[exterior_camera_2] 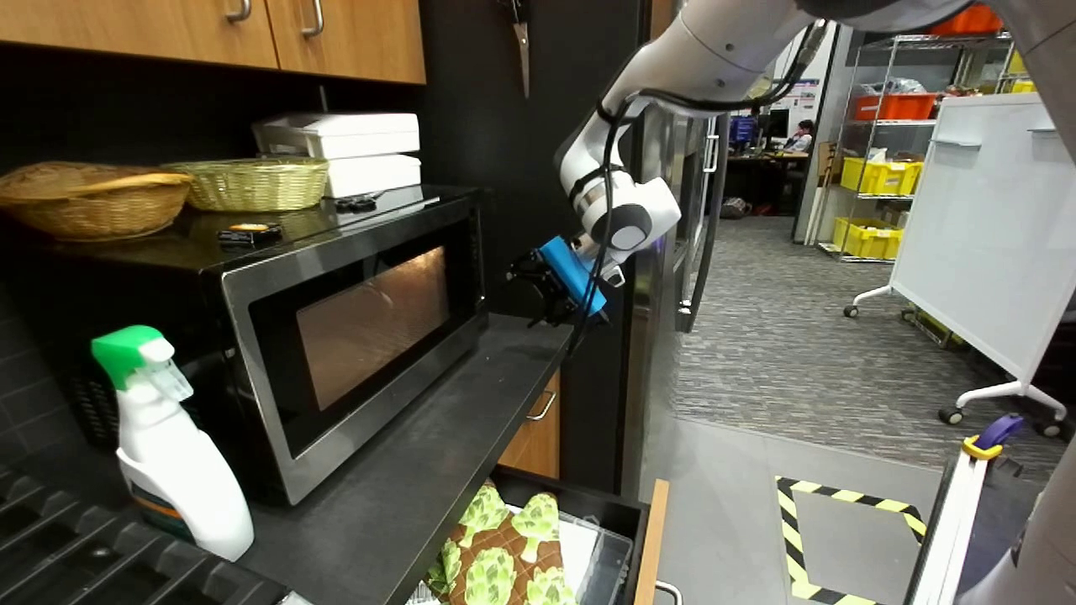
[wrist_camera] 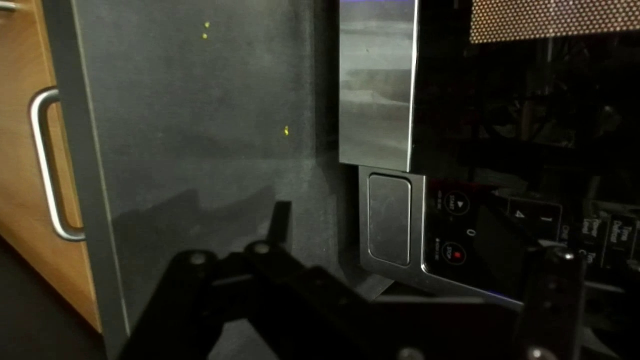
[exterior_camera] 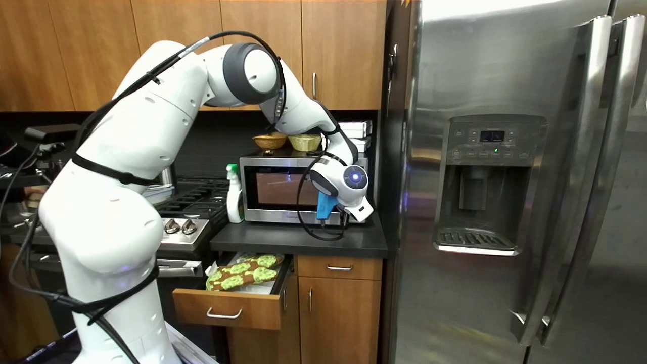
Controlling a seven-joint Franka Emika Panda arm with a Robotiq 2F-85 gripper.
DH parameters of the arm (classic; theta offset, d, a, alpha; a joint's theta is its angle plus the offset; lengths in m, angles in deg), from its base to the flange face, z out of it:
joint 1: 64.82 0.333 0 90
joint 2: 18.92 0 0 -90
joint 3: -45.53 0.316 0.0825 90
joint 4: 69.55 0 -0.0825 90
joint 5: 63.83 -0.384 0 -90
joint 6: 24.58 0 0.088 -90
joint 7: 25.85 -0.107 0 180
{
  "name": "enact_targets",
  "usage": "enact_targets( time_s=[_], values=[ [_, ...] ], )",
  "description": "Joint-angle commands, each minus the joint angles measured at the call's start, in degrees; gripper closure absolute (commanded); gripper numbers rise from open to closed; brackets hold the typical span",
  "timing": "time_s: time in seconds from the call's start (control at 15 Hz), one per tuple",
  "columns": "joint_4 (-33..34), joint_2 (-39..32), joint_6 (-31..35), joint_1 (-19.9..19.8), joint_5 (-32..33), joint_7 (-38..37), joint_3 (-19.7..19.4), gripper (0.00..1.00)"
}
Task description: Press a button on the right side of the microwave
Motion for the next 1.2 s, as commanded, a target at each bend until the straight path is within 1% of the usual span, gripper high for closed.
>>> enact_targets(
  time_s=[0.0,0.13,0.33,0.53,0.6,0.87,0.93,1.13],
  values=[
    [1.67,-0.92,-0.85,-0.56,-3.59,3.89,0.59,0.37],
    [2.14,-1.11,-0.93,-0.47,-5.38,5.97,0.69,0.51],
    [2.70,-1.45,-1.31,-0.39,-7.15,8.13,0.76,0.77],
    [3.44,-2.06,-1.43,-0.34,-9.07,10.70,0.79,0.98],
    [3.82,-2.47,-1.50,-0.34,-9.80,11.68,0.81,1.00],
    [5.28,-4.26,-1.99,-0.28,-12.84,15.07,0.88,1.00],
    [5.75,-4.80,-3.01,1.50,-14.13,15.41,-1.18,1.00],
    [7.23,-6.31,-3.95,2.31,-17.19,17.97,-1.83,1.00]
  ],
)
